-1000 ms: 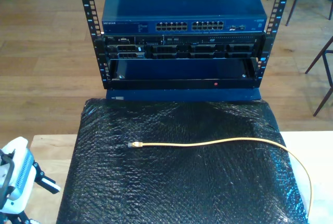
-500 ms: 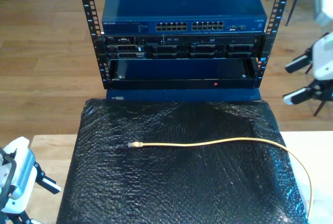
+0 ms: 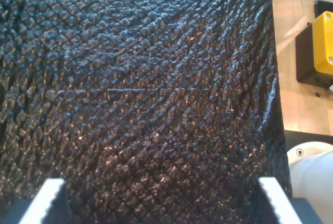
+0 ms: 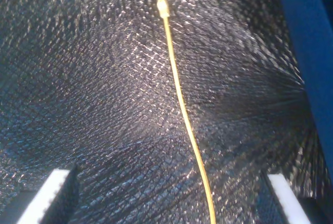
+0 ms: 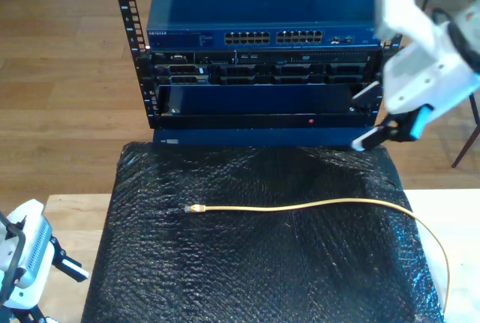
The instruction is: Grab the cable and plug it in
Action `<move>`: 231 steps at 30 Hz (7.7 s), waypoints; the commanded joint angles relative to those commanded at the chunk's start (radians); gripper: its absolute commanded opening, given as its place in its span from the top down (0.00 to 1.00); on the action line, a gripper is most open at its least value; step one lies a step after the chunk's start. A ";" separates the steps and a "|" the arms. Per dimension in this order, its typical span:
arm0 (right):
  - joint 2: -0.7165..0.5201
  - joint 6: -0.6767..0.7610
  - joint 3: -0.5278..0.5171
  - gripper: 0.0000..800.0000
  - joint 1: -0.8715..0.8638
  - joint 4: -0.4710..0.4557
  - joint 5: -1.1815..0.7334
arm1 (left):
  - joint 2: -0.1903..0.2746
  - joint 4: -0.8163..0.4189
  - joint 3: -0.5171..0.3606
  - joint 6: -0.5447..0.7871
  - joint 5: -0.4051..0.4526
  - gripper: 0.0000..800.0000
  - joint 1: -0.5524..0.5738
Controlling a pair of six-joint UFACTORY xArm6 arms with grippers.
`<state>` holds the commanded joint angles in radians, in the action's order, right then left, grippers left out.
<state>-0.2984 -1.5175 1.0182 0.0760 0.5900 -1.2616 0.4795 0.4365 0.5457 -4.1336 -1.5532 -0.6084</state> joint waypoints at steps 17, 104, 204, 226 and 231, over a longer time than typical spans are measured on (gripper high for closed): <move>0.083 0.141 0.041 0.00 0.193 -0.255 0.089 | -0.015 0.000 0.000 0.000 0.002 0.00 0.000; 0.741 0.686 0.384 0.01 0.651 -0.669 0.304 | -0.089 -0.002 0.011 -0.012 0.023 0.00 0.002; 0.778 0.790 0.384 0.64 0.713 -0.852 0.322 | -0.089 0.000 0.023 -0.011 0.011 0.00 0.002; 0.775 0.792 0.381 0.74 0.713 -0.853 0.322 | -0.089 0.000 0.025 -0.012 0.011 0.00 0.002; 0.775 0.792 0.381 0.75 0.713 -0.853 0.322 | -0.089 0.000 0.025 -0.011 0.011 0.00 0.002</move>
<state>0.4764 -0.7258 1.3988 0.7894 -0.2631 -0.9394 0.3905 0.4365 0.5702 -4.1443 -1.5424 -0.6068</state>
